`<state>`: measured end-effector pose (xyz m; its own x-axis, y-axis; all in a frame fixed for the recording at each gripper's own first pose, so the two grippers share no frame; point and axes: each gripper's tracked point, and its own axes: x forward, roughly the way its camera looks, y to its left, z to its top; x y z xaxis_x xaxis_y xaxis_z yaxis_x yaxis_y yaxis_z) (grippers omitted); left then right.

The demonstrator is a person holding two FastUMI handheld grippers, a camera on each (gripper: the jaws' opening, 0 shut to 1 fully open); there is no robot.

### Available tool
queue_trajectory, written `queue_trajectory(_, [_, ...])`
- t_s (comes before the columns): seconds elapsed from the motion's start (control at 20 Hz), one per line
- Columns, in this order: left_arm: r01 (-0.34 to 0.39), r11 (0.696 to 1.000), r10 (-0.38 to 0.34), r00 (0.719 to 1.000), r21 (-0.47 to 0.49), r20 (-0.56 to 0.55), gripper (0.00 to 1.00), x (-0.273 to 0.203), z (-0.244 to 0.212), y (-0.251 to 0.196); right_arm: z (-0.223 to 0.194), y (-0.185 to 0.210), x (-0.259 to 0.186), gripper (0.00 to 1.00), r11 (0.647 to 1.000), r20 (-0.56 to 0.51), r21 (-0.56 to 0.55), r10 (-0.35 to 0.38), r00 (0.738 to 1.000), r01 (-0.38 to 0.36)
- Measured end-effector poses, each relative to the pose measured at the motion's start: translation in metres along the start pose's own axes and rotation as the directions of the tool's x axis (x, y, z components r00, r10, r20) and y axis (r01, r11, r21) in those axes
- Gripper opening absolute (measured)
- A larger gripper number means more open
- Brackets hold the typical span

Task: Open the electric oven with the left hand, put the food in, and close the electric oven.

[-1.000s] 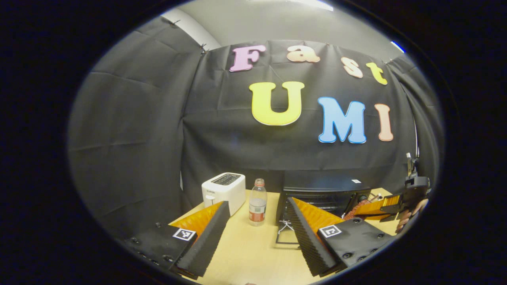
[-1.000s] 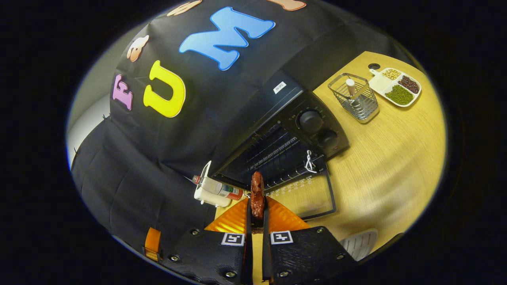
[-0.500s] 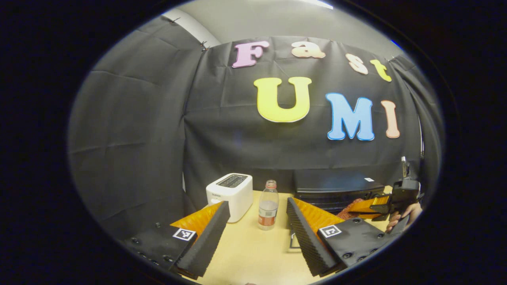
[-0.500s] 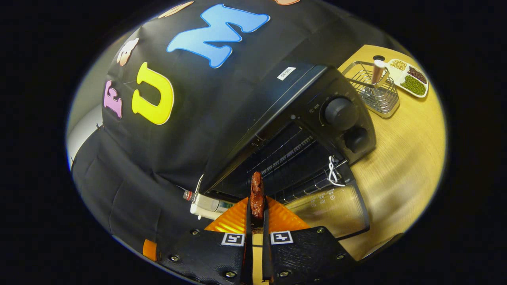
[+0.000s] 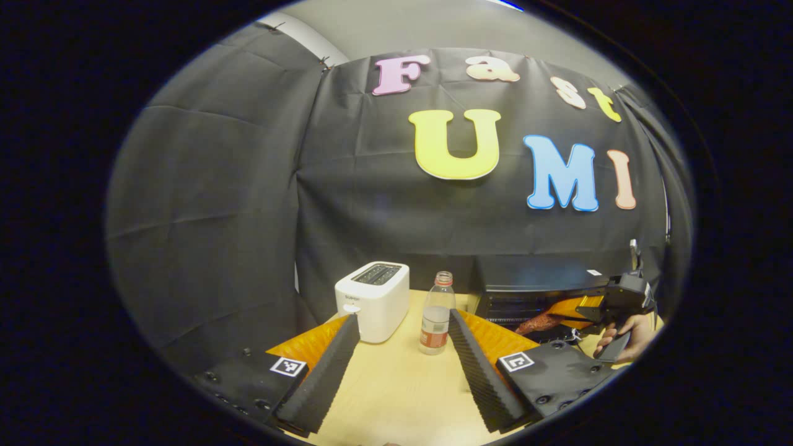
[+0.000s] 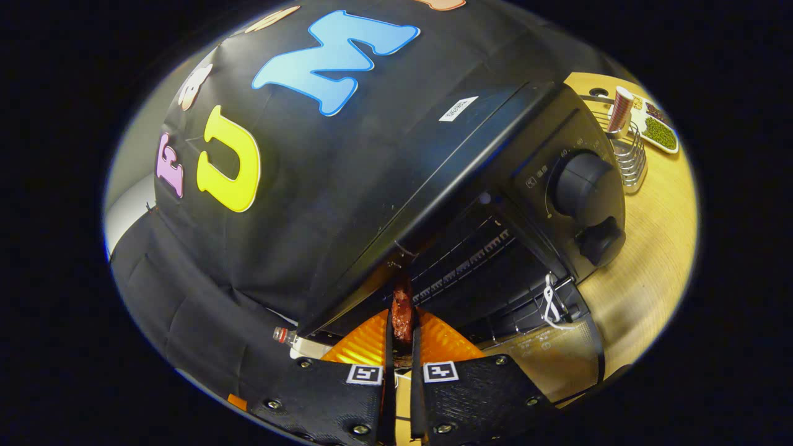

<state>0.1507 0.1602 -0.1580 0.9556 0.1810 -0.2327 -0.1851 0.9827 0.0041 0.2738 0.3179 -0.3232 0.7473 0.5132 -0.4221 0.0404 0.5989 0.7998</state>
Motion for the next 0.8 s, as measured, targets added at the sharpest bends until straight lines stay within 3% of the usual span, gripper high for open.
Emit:
queue_trajectory(0.05, [-0.002,1.000,0.002,1.000,0.003,-0.002,0.91,0.000,-0.001,0.002,-0.002,-0.003,0.001,0.10,1.000,0.000,-0.013,-0.009,1.000,0.009])
queue_trajectory(0.1, [-0.003,1.000,0.004,1.000,0.006,-0.002,1.00,0.002,-0.001,0.003,0.000,-0.003,0.002,0.10,1.000,0.006,-0.018,-0.005,1.000,0.005])
queue_trajectory(0.35, [-0.002,1.000,0.002,1.000,0.010,-0.007,1.00,0.002,-0.002,0.003,0.004,-0.013,0.005,0.13,0.995,0.040,-0.078,-0.064,0.997,0.067])
queue_trajectory(0.6, [-0.004,1.000,0.004,1.000,0.011,-0.016,1.00,-0.002,-0.003,0.005,0.008,-0.030,0.002,0.32,0.969,0.065,-0.179,-0.162,0.985,0.171])
queue_trajectory(0.7, [-0.007,1.000,0.007,1.000,0.018,-0.011,1.00,-0.005,0.000,0.005,0.004,-0.032,-0.002,0.41,0.955,0.070,-0.222,-0.186,0.980,0.197])
queue_trajectory(0.8, [-0.005,1.000,0.005,1.000,0.023,-0.007,1.00,-0.006,0.003,0.003,0.013,-0.038,-0.014,0.80,0.931,0.107,-0.276,-0.218,0.970,0.240])
